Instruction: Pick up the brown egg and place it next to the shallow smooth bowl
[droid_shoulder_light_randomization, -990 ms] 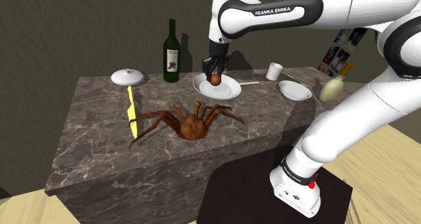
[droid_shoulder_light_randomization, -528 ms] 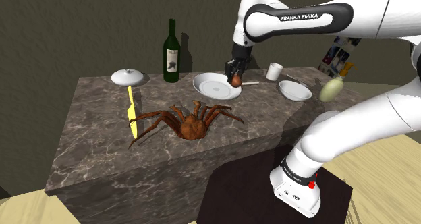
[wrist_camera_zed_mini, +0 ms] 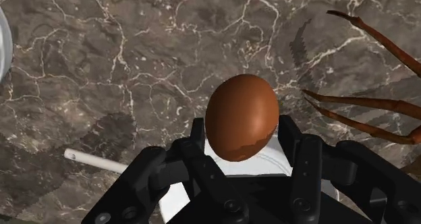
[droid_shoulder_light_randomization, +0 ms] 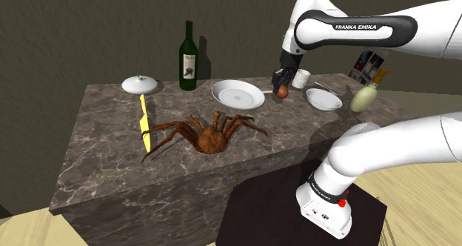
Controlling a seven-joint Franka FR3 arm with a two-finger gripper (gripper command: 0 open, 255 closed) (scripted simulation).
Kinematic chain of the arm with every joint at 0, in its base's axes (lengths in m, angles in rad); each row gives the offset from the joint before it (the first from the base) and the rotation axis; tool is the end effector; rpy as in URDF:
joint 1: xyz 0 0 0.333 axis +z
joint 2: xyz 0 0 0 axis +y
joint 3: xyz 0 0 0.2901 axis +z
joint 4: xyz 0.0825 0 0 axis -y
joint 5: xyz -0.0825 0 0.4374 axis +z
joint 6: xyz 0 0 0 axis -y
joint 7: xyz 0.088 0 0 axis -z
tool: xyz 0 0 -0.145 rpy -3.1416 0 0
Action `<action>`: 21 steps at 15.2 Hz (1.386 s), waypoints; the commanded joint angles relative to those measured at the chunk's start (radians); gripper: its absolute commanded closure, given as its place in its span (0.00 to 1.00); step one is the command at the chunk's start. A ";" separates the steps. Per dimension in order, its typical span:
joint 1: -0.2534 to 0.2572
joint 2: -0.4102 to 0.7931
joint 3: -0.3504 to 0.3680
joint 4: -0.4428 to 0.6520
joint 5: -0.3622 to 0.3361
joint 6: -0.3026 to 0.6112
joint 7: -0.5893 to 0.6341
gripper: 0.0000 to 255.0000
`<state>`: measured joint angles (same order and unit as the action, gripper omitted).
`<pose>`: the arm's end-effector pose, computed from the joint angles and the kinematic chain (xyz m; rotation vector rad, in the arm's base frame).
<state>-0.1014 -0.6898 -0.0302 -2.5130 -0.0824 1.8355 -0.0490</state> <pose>0.4084 -0.0629 0.4361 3.0791 -0.0843 0.0108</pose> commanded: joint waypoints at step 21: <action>-0.274 -0.258 -0.479 -0.059 -0.373 -0.116 -0.535 1.00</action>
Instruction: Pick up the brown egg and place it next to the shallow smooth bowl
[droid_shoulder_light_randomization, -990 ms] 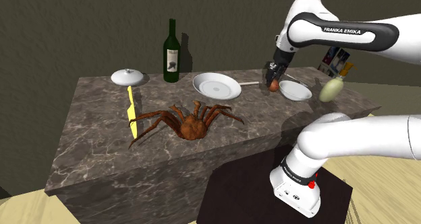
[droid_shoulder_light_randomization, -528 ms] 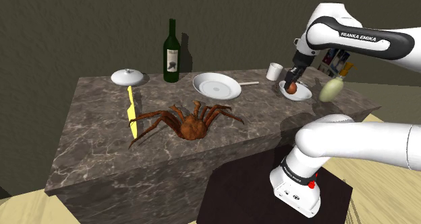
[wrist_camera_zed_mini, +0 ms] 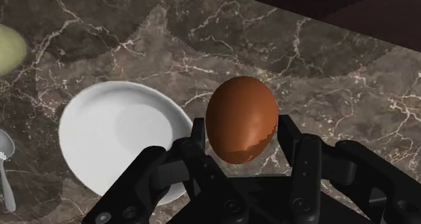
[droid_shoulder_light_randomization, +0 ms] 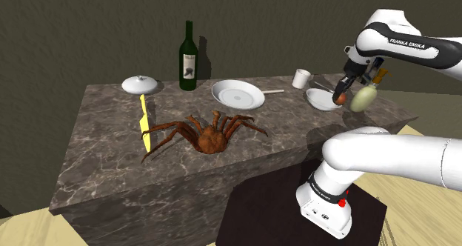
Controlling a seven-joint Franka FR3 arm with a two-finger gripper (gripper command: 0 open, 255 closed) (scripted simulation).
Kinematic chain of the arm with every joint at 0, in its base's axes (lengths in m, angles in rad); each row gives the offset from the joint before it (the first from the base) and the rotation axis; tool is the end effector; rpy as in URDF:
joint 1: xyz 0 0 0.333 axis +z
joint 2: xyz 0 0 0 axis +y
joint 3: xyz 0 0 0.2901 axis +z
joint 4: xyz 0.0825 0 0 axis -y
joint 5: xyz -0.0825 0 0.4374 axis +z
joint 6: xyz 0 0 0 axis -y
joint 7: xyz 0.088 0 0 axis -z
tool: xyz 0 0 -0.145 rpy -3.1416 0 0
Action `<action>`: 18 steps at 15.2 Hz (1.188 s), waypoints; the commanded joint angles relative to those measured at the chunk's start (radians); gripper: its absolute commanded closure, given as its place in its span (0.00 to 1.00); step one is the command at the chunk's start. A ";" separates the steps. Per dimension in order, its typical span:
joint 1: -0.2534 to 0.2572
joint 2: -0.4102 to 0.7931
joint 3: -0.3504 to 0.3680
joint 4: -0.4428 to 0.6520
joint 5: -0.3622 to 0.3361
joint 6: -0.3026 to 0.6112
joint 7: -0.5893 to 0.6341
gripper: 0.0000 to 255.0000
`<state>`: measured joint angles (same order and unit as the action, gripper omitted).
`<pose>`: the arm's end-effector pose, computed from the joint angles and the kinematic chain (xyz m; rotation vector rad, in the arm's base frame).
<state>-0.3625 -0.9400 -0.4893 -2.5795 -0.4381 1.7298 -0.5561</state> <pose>0.2235 -0.3099 0.4452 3.0807 -0.0849 0.0120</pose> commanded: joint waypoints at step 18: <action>-0.045 0.099 -0.338 0.092 -0.195 0.115 -0.267 1.00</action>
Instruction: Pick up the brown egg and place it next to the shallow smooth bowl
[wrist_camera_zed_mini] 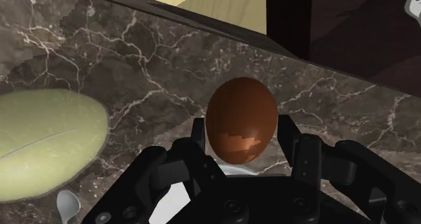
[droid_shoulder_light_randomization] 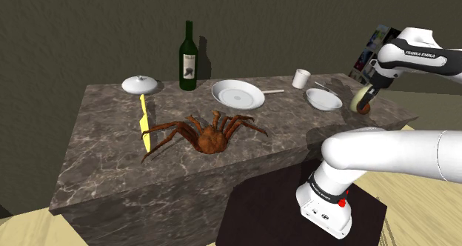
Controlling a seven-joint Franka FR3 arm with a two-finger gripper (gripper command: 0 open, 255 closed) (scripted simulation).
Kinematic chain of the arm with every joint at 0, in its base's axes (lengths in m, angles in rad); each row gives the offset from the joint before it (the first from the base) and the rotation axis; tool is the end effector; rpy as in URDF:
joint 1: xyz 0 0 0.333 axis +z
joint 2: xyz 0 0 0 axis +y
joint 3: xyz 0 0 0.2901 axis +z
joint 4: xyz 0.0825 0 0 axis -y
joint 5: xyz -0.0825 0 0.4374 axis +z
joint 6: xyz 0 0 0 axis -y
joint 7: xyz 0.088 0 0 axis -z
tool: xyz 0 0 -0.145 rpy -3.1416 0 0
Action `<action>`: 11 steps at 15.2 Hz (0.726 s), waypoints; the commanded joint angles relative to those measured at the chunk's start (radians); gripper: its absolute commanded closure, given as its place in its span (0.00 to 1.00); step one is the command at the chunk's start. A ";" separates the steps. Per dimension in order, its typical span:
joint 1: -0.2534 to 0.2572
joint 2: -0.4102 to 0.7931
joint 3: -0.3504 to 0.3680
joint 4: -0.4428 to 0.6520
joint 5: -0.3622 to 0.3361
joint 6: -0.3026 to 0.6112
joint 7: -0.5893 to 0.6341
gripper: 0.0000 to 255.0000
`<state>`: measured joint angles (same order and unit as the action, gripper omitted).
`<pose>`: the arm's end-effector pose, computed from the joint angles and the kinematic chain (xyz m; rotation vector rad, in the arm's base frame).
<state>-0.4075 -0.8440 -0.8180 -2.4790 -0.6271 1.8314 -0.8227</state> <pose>0.1130 -0.4315 0.4028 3.0806 -0.0825 0.0101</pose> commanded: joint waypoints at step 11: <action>0.002 0.042 -0.107 -0.111 -0.076 0.163 0.019 1.00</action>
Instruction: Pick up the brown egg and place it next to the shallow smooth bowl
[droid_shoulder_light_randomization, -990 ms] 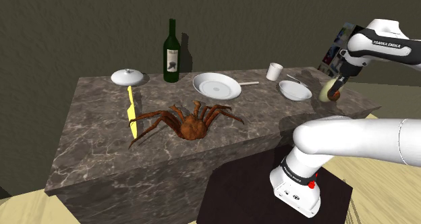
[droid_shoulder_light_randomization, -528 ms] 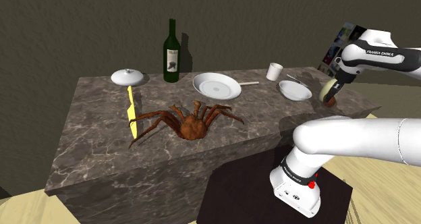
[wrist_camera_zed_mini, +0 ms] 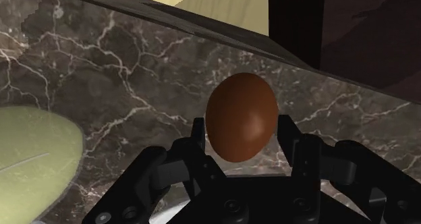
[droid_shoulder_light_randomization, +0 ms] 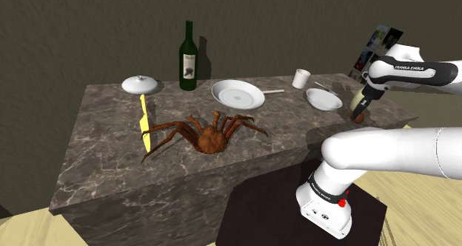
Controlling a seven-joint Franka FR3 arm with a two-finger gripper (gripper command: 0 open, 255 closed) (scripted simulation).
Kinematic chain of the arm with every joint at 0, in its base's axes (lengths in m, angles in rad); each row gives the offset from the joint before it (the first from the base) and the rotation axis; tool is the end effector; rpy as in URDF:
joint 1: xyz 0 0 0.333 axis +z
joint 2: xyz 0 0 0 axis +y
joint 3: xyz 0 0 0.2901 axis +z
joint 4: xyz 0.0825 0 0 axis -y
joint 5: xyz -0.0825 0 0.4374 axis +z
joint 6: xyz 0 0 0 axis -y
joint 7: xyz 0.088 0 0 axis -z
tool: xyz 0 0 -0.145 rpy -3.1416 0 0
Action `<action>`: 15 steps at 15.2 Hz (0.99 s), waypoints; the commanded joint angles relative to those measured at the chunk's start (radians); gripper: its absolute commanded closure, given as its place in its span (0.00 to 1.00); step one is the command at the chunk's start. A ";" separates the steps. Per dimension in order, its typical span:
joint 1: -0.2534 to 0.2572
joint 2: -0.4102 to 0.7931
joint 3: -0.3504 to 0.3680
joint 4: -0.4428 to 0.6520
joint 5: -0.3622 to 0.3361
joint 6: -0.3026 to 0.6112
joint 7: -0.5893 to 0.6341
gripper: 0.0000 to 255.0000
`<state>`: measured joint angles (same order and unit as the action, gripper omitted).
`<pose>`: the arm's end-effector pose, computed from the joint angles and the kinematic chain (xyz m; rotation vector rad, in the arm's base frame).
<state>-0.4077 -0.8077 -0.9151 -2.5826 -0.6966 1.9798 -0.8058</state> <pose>0.1106 -0.4298 0.3364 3.0805 -0.0824 0.0101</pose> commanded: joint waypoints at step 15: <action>0.009 0.032 -0.055 -0.041 -0.035 0.079 0.010 0.00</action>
<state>-0.3987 -0.7753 -0.9701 -2.6233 -0.7313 2.0583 -0.7958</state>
